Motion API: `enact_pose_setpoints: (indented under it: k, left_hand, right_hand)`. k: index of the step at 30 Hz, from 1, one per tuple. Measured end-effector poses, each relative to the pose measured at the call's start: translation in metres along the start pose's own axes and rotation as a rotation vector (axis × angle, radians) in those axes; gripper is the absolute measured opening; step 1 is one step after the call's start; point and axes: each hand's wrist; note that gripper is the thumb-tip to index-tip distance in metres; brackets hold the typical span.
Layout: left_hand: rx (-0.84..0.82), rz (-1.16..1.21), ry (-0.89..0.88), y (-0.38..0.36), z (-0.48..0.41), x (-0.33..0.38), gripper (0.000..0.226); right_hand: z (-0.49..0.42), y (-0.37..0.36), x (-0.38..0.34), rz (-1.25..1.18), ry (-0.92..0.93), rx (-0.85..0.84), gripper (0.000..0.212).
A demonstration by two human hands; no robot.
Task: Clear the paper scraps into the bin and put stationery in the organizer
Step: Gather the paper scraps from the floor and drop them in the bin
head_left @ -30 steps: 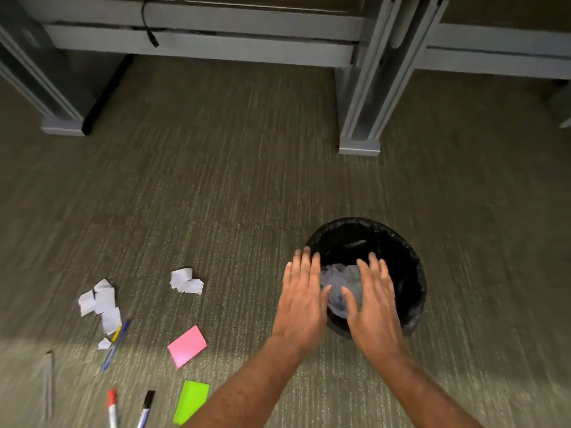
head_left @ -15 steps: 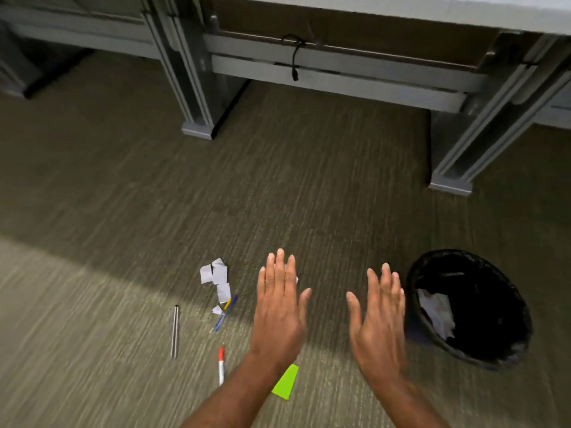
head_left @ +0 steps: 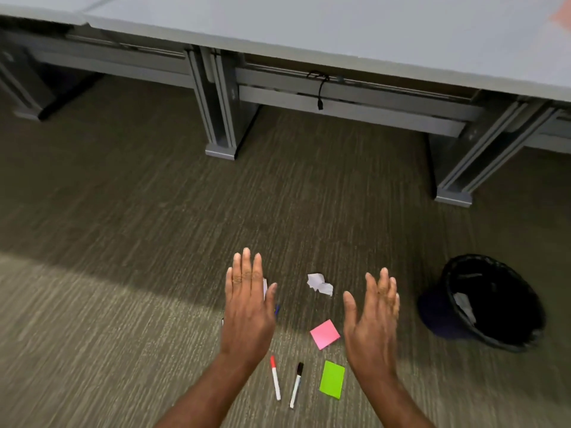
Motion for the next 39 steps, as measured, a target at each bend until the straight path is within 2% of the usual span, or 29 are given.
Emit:
enact_pose_setpoints:
  k: [11,21,26,31,36,39]
  left_hand:
    - [-0.031,-0.077,-0.033,-0.073,-0.010,-0.081,0.058]
    - [-0.086,-0.102,-0.078,-0.255,0.013,-0.189,0.060]
    - [-0.114,-0.090,-0.088,-0.333,0.025,-0.224,0.060]
    - [-0.207,-0.146,-0.123,-0.398,0.037,-0.255,0.059]
    - [-0.458,-0.250,-0.137,-0.447,0.046,-0.295,0.069]
    - [-0.439,-0.390,-0.247,-0.468,0.045,-0.315,0.041]
  right_hand:
    - [-0.020,-0.096,0.021,0.028,0.026,-0.046,0.060]
    - [-0.049,-0.284,0.103,0.088,0.041,-0.067,0.059]
    - [-0.054,-0.356,0.140,0.145,0.020,-0.081,0.058]
    - [-0.059,-0.412,0.170,0.215,0.006,-0.070,0.055]
    - [-0.078,-0.452,0.199,0.236,-0.003,-0.034,0.052]
    - [-0.090,-0.466,0.213,0.212,-0.035,-0.023,0.052]
Point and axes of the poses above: each hand's wrist, its own z-axis away from the middle knuckle, its own y-axis out of the back of the hand, x = y × z, and after that the axes turned 10 degrees about -y, right-handed
